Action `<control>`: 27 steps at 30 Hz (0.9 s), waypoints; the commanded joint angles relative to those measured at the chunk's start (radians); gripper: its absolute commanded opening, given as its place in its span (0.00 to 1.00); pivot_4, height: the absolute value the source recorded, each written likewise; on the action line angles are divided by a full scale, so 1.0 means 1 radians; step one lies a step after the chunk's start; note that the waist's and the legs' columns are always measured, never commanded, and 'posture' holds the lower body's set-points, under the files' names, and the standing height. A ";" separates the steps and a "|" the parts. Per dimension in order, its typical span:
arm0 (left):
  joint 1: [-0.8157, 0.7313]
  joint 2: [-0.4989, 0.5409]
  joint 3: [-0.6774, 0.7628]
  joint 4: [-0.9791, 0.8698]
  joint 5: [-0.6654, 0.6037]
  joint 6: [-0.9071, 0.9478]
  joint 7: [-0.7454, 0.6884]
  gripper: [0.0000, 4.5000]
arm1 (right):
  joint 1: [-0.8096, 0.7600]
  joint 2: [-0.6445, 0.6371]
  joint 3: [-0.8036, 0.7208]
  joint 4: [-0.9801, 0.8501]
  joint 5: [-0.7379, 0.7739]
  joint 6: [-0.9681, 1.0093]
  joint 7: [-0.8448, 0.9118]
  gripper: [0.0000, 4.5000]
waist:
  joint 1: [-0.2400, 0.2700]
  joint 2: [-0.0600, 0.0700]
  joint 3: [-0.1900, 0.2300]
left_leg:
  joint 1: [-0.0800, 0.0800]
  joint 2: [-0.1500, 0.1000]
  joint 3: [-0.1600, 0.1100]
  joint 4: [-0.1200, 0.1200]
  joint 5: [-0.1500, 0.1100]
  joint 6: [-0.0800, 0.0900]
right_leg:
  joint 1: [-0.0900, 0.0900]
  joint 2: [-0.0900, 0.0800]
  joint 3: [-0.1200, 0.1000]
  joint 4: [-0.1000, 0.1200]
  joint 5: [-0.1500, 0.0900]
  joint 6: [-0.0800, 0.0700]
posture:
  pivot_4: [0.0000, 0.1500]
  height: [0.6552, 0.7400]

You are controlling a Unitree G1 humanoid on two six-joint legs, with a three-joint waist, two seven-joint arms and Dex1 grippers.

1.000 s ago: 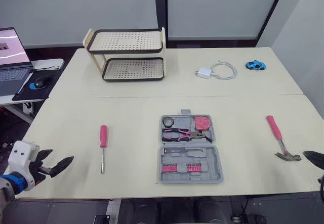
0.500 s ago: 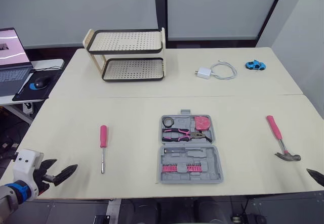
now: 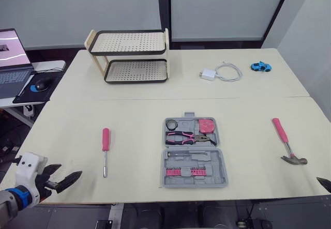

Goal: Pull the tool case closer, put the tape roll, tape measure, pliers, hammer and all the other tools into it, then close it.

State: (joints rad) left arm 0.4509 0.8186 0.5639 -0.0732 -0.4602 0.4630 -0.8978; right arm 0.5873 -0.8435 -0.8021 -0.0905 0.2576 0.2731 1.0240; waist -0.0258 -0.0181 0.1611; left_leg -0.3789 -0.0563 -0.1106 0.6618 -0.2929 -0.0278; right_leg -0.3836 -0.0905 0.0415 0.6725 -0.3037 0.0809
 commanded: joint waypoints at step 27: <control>-0.425 0.075 -0.339 -0.535 -0.192 0.153 -0.148 1.00 | -0.298 0.000 0.173 -0.172 0.040 0.452 -0.311 0.99 | 0.004 0.004 -0.002 | 0.004 0.000 -0.001 -0.001 0.000 0.000 | 0.010 0.001 -0.002 -0.009 0.000 0.000 | 1.00 1.00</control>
State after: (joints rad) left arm 0.0436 0.8949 0.2401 -0.5900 -0.6325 0.6407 -1.0285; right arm 0.3015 -0.8433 -0.6298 -0.2386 0.3182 0.7095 0.7557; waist -0.0214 -0.0139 0.1594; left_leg -0.3751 -0.0565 -0.1113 0.6612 -0.2931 -0.0275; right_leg -0.3737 -0.0899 0.0397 0.6630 -0.3034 0.0809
